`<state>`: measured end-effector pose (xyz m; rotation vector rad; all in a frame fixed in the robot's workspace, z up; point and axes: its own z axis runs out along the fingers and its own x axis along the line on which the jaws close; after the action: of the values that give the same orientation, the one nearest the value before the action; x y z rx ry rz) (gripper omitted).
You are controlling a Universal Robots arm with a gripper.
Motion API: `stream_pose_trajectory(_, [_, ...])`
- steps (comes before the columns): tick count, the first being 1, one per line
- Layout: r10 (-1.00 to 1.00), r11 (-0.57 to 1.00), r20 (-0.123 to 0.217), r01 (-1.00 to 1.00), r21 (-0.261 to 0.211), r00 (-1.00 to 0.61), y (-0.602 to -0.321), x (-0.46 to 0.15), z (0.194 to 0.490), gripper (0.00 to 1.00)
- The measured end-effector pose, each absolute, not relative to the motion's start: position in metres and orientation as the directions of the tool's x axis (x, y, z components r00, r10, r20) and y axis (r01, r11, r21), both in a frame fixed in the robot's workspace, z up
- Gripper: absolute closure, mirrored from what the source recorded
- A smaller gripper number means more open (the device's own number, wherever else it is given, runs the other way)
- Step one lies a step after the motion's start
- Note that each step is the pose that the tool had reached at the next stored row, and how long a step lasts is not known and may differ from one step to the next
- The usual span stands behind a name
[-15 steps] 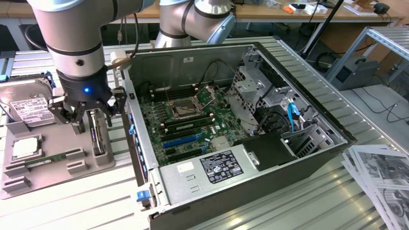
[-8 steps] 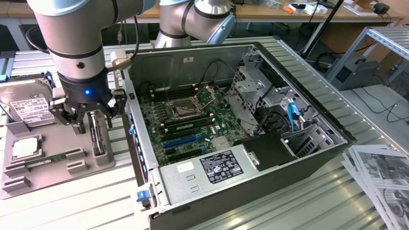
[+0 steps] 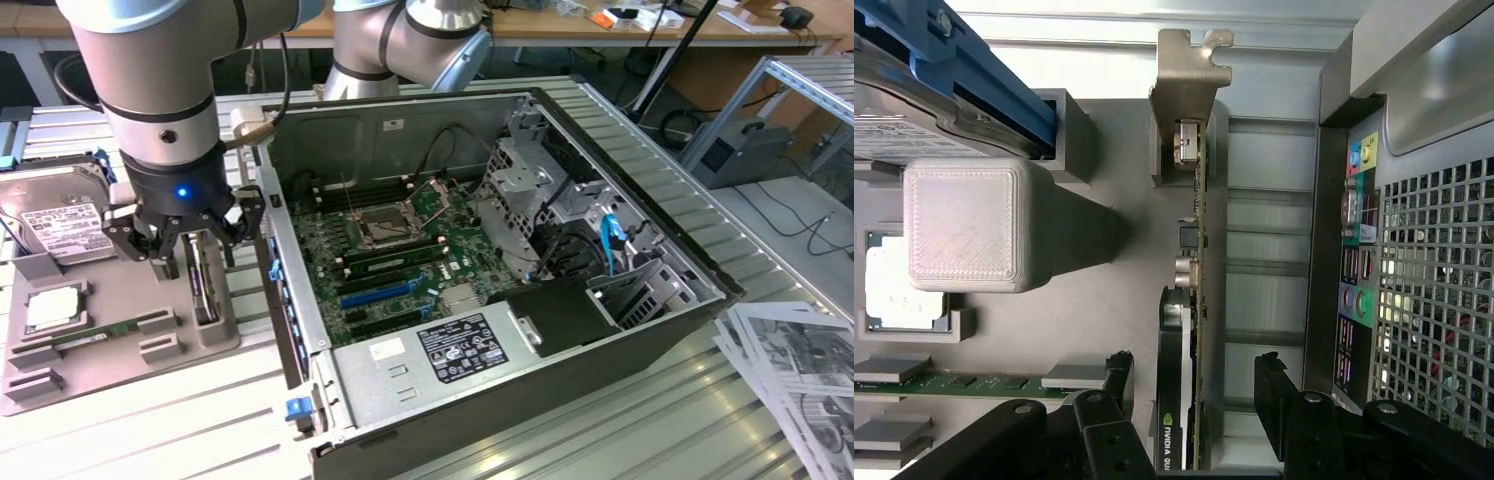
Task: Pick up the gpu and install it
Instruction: 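Pick up the gpu and move the gpu toward the slot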
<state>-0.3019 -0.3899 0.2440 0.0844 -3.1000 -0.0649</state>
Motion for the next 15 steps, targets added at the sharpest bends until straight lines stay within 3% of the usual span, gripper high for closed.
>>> stream_pose_trajectory(4, [-0.055, 0.998, 0.039, -0.054, 0.043, -0.998, -0.3899, -0.3019, 0.2440, 0.41])
stream_pose_trajectory(7, [-0.055, 0.998, 0.039, -0.054, 0.043, -0.998, -0.3899, -0.3019, 0.2440, 0.61])
stream_pose_trajectory(14, [-0.055, 0.998, 0.039, -0.054, 0.043, -0.998, -0.3899, -0.3019, 0.2440, 0.62])
stream_pose_trajectory(15, [-0.055, 0.998, 0.039, -0.054, 0.043, -0.998, -0.3899, -0.3019, 0.2440, 0.73])
